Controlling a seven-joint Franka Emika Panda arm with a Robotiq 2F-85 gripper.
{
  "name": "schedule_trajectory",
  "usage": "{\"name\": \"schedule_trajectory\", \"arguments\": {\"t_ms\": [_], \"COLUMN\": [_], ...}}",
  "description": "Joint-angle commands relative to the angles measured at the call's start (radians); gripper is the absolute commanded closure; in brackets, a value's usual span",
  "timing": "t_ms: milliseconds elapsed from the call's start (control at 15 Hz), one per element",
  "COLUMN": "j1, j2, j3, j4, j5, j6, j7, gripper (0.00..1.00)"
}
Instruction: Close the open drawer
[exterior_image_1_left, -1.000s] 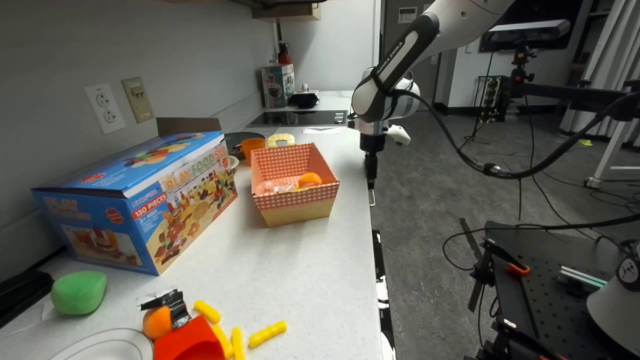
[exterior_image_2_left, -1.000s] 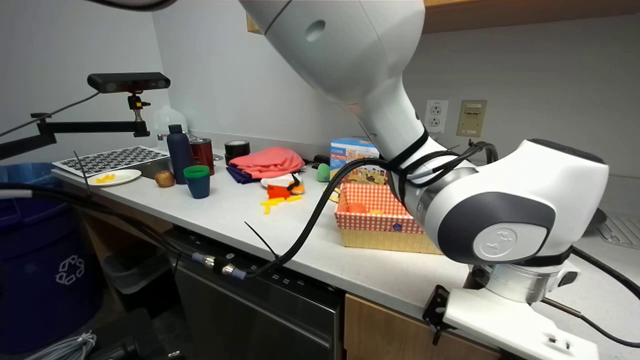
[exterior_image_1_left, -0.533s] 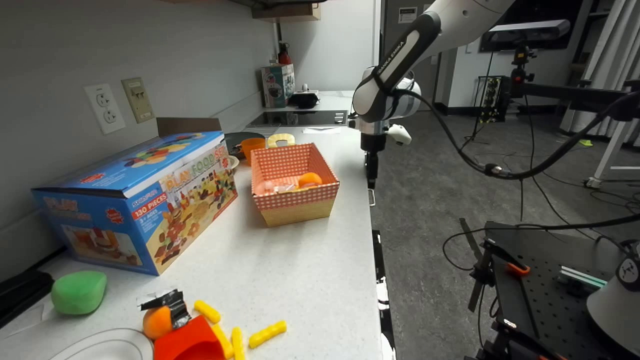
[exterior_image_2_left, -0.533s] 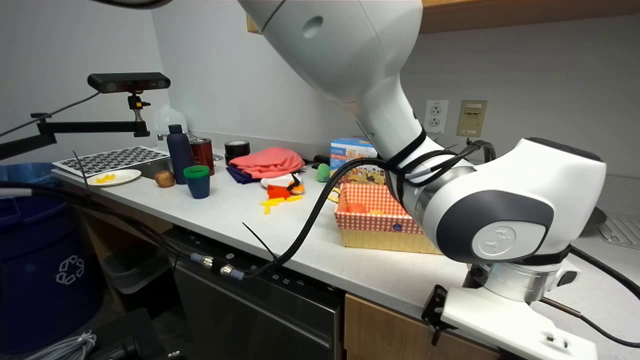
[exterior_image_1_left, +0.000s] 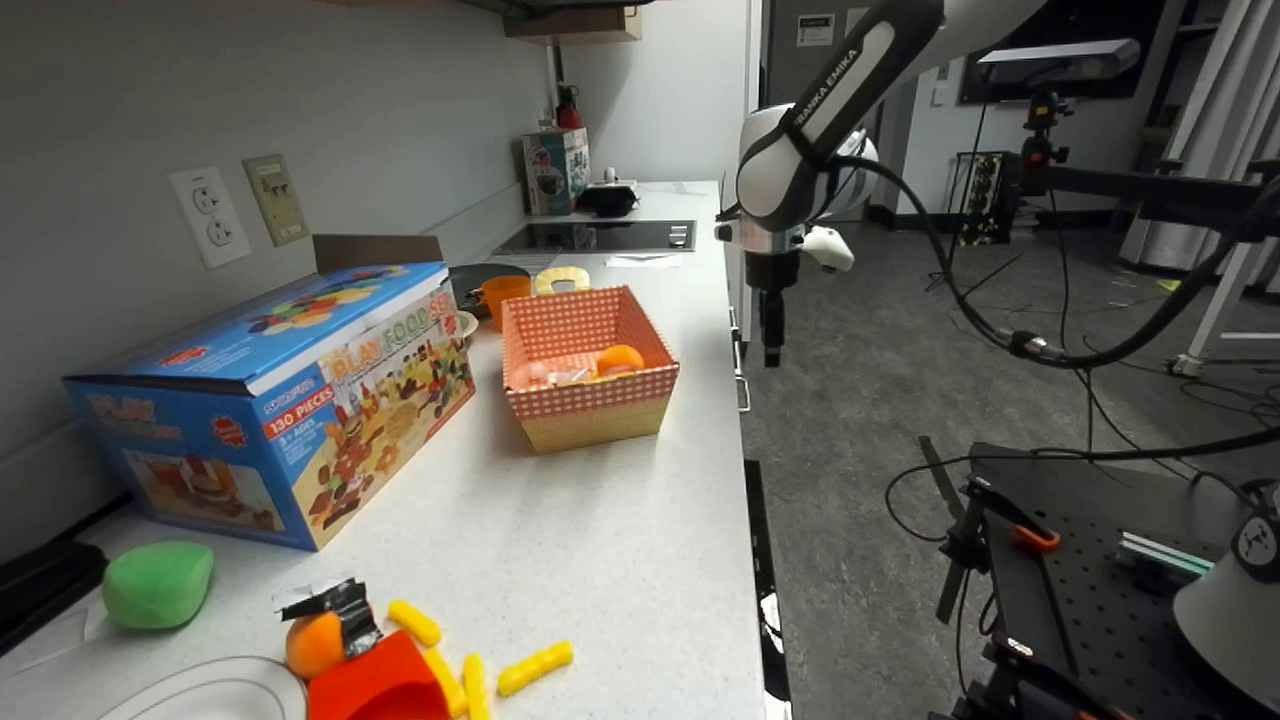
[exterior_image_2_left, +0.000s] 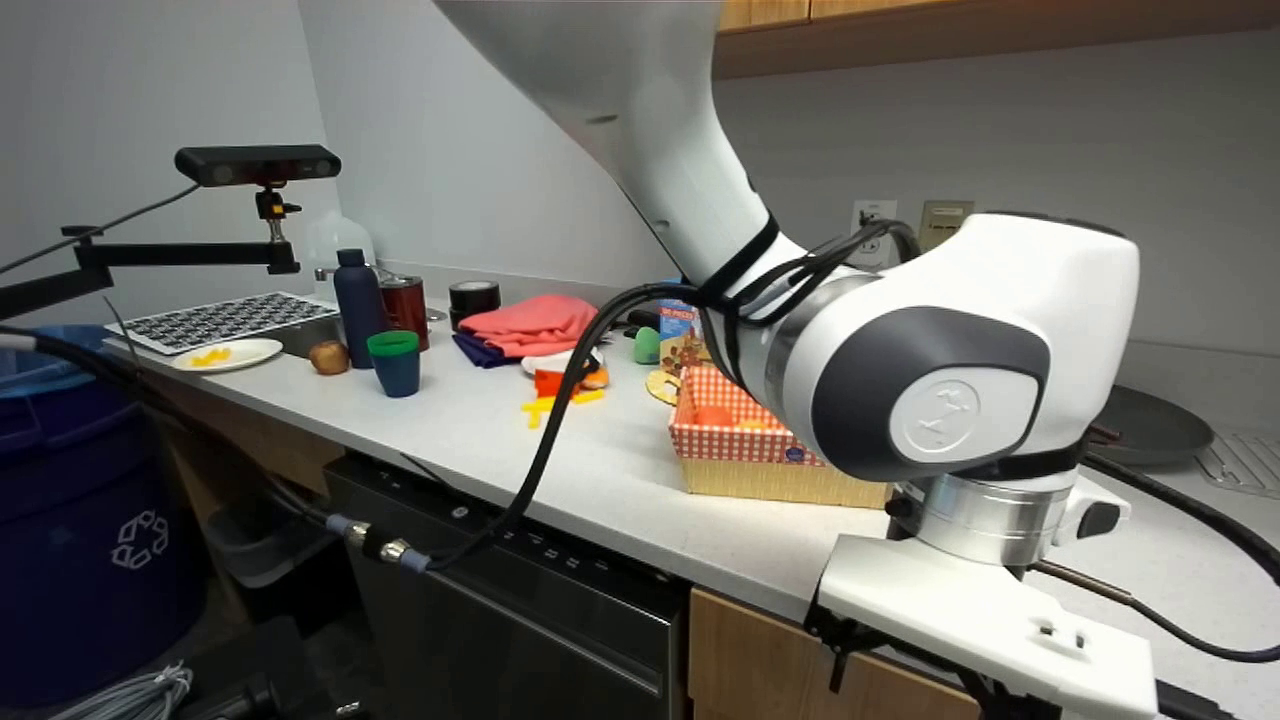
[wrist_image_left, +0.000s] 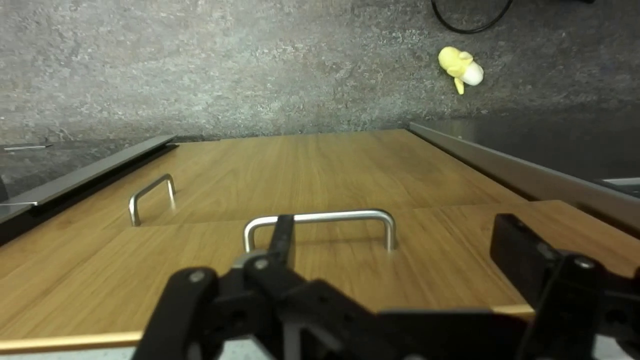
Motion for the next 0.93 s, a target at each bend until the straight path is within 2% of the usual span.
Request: {"name": "schedule_trajectory", "arguments": {"t_ms": [0,800,867], "j1": [0.037,0.081,0.088], "j2": [-0.148,-0.473,-0.396], "j3": [-0.032,-0.086,-0.087], "j4": [-0.153,-0.457,-0.386], "j5": [-0.061,-0.226,-0.193], "j6": [0.053,0.154,0.124], "j7": [0.05,0.169,0.145], "gripper": [0.0,0.0,0.0]}}
